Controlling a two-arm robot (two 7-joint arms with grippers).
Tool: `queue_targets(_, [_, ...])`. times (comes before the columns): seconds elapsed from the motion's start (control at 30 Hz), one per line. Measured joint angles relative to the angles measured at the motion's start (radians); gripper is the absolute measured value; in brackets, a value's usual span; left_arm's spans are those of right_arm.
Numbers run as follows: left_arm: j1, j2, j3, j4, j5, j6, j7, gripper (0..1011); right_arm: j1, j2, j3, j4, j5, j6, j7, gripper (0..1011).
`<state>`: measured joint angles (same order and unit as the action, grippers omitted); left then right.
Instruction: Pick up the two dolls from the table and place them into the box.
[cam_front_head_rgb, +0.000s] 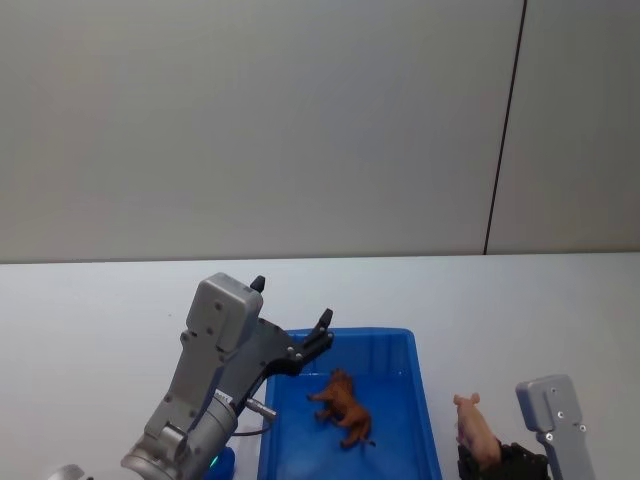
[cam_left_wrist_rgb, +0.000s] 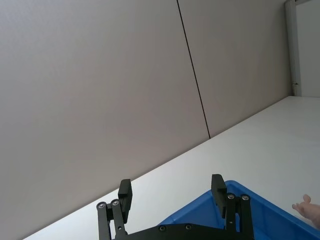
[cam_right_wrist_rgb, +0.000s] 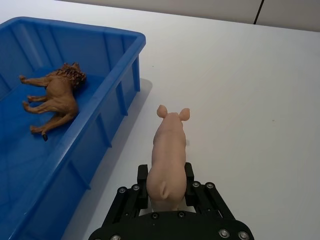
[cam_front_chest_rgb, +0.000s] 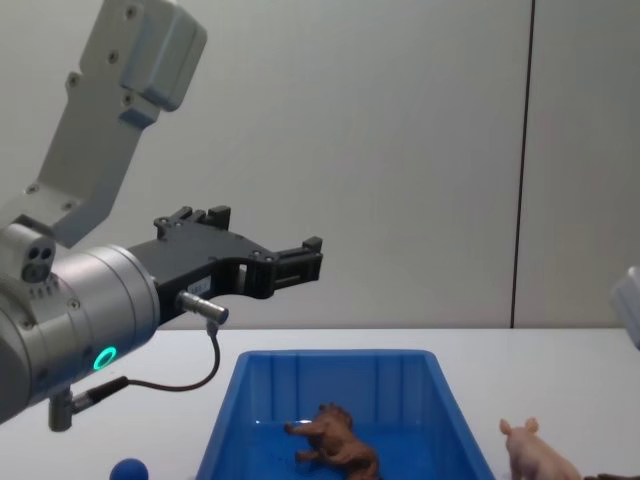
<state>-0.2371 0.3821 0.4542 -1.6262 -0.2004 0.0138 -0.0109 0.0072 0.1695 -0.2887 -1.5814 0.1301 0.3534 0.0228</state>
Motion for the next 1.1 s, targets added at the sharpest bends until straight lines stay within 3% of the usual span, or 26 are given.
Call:
queue_targets(0.63, [0.000, 0.000, 0.000, 0.000, 0.000, 0.000, 0.000, 1001, -0.023, 0.007, 0.002, -0.080, -0.032, -0.096, -0.011, 373])
queue_targets(1.1, [0.000, 0.000, 0.000, 0.000, 0.000, 0.000, 0.000, 1001, 0.027, -0.019, -0.009, -0.088, -0.023, -0.145, 0.123, 373])
